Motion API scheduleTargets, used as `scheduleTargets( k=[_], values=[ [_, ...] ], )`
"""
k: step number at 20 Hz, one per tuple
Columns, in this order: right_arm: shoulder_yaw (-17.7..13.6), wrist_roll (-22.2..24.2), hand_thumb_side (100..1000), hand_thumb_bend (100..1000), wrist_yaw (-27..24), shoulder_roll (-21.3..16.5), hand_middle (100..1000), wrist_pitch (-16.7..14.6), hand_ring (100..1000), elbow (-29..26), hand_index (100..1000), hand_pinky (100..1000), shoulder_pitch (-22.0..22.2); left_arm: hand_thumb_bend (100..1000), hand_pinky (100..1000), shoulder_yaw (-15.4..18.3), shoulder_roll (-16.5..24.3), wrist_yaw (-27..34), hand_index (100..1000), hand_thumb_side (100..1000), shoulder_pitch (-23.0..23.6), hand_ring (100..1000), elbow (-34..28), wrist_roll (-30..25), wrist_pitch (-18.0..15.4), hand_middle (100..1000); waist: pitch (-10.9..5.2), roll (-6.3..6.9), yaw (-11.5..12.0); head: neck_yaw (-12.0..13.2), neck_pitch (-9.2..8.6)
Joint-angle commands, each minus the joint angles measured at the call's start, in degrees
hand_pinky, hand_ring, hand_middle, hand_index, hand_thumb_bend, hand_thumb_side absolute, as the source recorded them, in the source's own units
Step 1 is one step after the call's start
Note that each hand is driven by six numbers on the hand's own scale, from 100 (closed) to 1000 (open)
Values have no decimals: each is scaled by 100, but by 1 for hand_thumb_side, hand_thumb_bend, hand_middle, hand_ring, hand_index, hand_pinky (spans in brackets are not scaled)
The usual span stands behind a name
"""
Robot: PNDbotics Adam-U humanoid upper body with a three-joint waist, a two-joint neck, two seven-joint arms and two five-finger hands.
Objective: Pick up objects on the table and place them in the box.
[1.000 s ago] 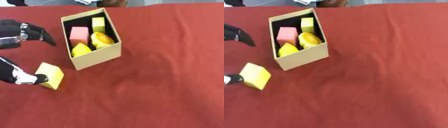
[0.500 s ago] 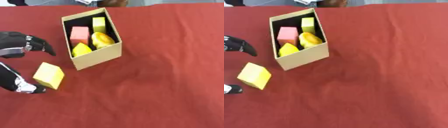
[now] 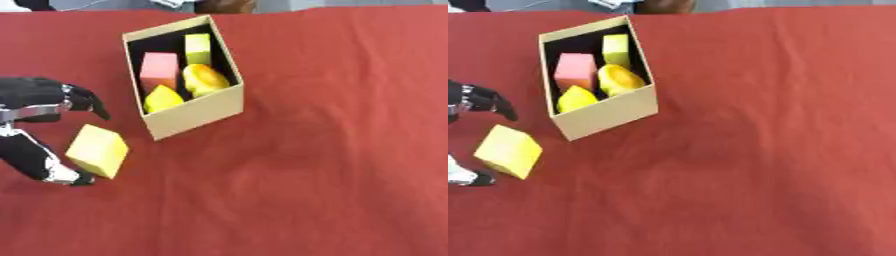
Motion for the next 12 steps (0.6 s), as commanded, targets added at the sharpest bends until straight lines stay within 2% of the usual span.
scheduleTargets(
  k=[1, 7, 12],
  values=[
    [-66, 33, 656, 100, -35, -100, 600, -4, 1000, -87, 874, 972, -13, 573, 867, -1, 15, -171, 902, 498, -131, 898, 213, 36, -69, 849, -96, -23, -15, 30, -50],
    [-70, 51, 657, 100, -38, -73, 599, 5, 1000, -87, 875, 974, -5, 547, 861, -130, -126, -238, 898, 456, -202, 894, 551, -72, -198, 845, -83, -35, -26, 49, -37],
    [-84, 60, 657, 100, -40, -49, 599, 12, 1000, -81, 875, 975, 13, 476, 827, -212, -223, -249, 866, 391, -250, 850, 756, -182, -299, 800, -83, -41, -37, 59, -38]
  ],
)
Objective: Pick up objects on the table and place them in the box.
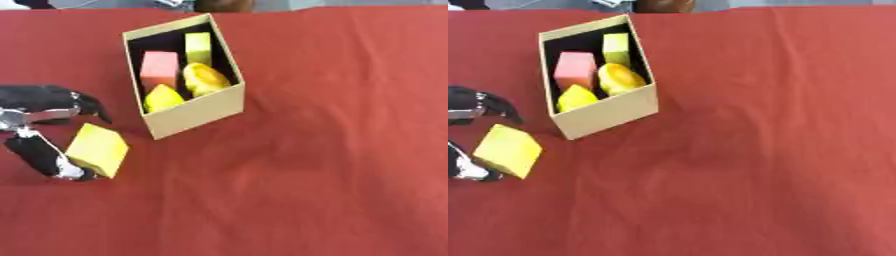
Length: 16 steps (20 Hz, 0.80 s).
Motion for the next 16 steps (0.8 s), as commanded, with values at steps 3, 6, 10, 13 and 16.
scheduleTargets(
  k=[3, 6, 10, 13, 16],
  values=[
    [-95, 12, 657, 100, -33, -97, 599, -2, 1000, -78, 876, 976, -16, 399, 801, 41, 67, -35, 832, 359, -115, 806, 50, -51, -94, 758, -107, -8, -9, 5, -39],
    [-105, 13, 657, 100, -18, -95, 599, -2, 1000, -68, 877, 977, 7, 330, 772, 169, 127, -51, 794, 309, -89, 762, -174, 34, -62, 709, -107, -2, -5, -11, -41],
    [-119, 10, 658, 100, -2, -99, 599, -4, 1000, -59, 877, 977, 33, 266, 731, 505, 256, -136, 745, 244, -59, 714, -746, 240, 51, 650, -114, 5, 10, -38, -47],
    [-127, 2, 658, 100, 6, -110, 599, -12, 1000, -57, 878, 977, 52, 213, 692, 802, 345, -143, 705, 169, -77, 661, -1152, 411, 172, 600, -125, 10, 30, -63, -52],
    [-130, -2, 658, 100, 14, -124, 600, -17, 1000, -52, 878, 976, 66, 185, 688, 1018, 377, -94, 699, 134, -170, 652, -1450, 514, 277, 593, -138, 17, 50, -76, -55]
  ],
)
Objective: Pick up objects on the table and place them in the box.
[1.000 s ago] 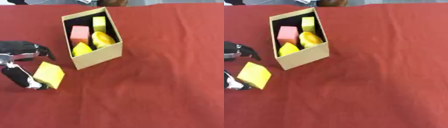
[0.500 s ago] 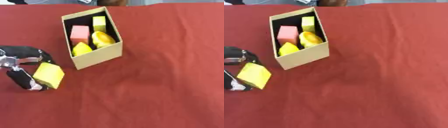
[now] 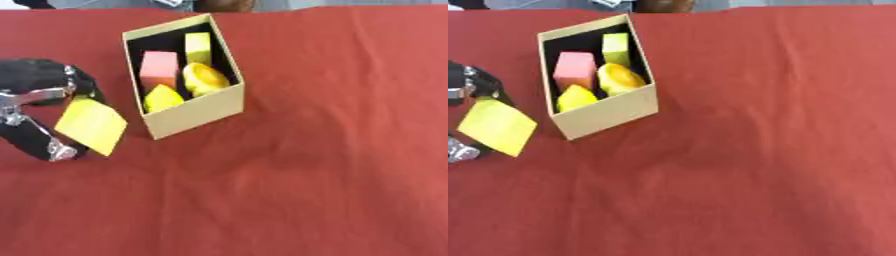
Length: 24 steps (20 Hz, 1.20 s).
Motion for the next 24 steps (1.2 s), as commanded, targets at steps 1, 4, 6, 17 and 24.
scheduleTargets(
  k=[1, 4, 6, 17, 24],
  values=[
    [-79, -4, 658, 100, 13, -168, 600, -22, 1000, -53, 878, 976, -27, 179, 688, 311, 221, 58, 702, 130, -195, 653, -363, 119, 99, 594, -142, 8, 13, -25, -50],
    [-82, -9, 656, 100, 14, -165, 599, -26, 1000, -46, 878, 977, -13, 149, 684, 433, 44, 155, 699, 123, -512, 645, -481, 162, 168, 588, -162, 5, 31, -31, -36],
    [-59, 8, 658, 100, 0, -137, 598, -1, 1000, -30, 879, 980, -26, 127, 680, 449, -247, 174, 698, 106, -894, 643, -390, 229, 198, 586, -183, -8, 37, -36, -27],
    [70, 135, 650, 100, -207, -152, 602, -2, 1000, -50, 878, 973, -272, 225, 730, -44, -1843, -1184, 733, 100, -2512, 694, 1537, 787, -245, 630, -233, -39, -21, 13, -58],
    [129, 226, 648, 100, -288, -129, 602, 39, 1000, -59, 879, 973, -375, 263, 738, -200, -2405, -1778, 752, 119, -2711, 708, 2482, 1121, -558, 648, -238, -23, -51, 63, -90]
  ],
)
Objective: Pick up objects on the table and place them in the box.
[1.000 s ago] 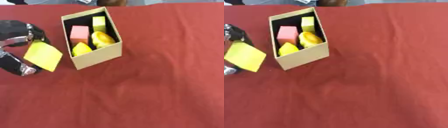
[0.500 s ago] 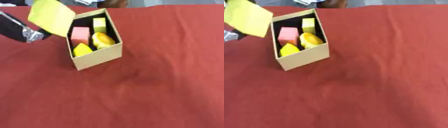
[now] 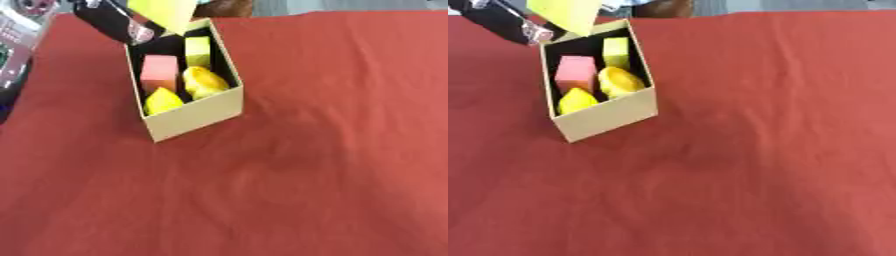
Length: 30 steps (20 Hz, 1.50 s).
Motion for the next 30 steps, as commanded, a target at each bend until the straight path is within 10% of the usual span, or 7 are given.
scheduleTargets(
  k=[1, 9, 13, 20, 25, 30],
  values=[
    [-38, 31, 648, 100, -73, -132, 602, -2, 1000, -67, 879, 973, -79, 263, 738, -23, -109, -172, 752, 119, -155, 708, 359, 102, -97, 648, -152, -17, -17, 30, -93],
    [-72, 3, 647, 100, -78, -121, 602, 2, 1000, -69, 879, 974, -52, 466, 846, -122, -273, -272, 878, 349, -122, 833, 925, -217, -293, 802, -156, -16, -17, 31, -112],
    [-77, 4, 647, 100, -70, -115, 602, 6, 1000, -67, 879, 975, -34, 694, 906, -106, -274, -257, 919, 630, -113, 903, 947, -414, -321, 850, -164, -19, -10, 32, -132],
    [-92, -2, 647, 100, -49, -107, 601, 8, 1000, -58, 879, 975, 6, 752, 942, -64, -249, -280, 937, 619, -99, 960, 881, -302, -337, 884, -172, -19, -6, 32, -158],
    [-104, -11, 646, 100, -39, -103, 601, 5, 1000, -57, 879, 975, 31, 675, 922, 11, -204, -233, 923, 586, -49, 939, 699, -56, -351, 866, -177, -19, -10, 24, -152],
    [-130, -57, 641, 100, -52, -109, 603, 0, 1000, -81, 879, 972, 11, 303, 838, 473, 6, 277, 900, 553, 209, 852, -445, 1120, 252, 818, -164, -19, 20, -31, -139]
  ],
)
